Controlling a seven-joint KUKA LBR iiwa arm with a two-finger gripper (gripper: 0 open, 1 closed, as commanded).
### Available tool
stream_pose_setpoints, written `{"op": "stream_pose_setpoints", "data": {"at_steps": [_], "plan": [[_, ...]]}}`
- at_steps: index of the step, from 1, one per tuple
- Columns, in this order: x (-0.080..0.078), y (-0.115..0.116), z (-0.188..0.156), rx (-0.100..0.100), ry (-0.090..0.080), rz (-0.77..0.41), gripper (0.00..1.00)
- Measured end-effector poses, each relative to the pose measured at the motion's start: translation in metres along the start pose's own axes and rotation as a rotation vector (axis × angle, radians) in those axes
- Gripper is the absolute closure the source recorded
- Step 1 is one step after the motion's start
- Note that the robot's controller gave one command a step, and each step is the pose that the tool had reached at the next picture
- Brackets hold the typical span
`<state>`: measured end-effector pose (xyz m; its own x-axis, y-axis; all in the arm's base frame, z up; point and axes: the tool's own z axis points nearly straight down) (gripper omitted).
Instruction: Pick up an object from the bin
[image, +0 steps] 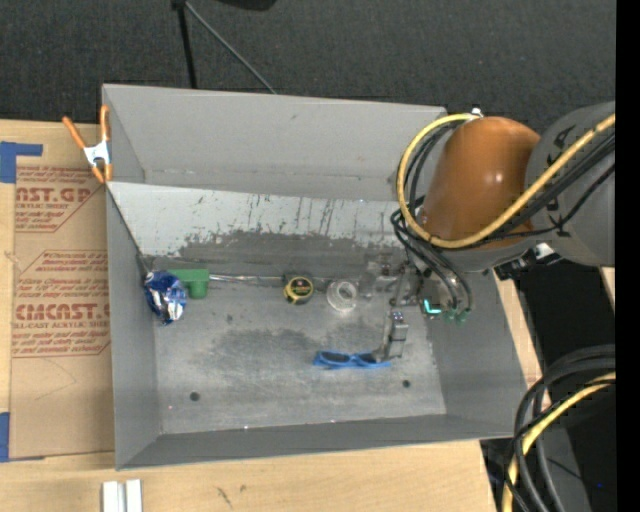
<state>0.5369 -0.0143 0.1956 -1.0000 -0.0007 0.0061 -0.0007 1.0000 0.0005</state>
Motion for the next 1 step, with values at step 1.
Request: {"op": "stream_pose_setpoints", "data": {"at_steps": [1], "plan": [[0.0216, -0.0045, 0.1306, -0.001, 0.001, 0.046, 0.00]]}}
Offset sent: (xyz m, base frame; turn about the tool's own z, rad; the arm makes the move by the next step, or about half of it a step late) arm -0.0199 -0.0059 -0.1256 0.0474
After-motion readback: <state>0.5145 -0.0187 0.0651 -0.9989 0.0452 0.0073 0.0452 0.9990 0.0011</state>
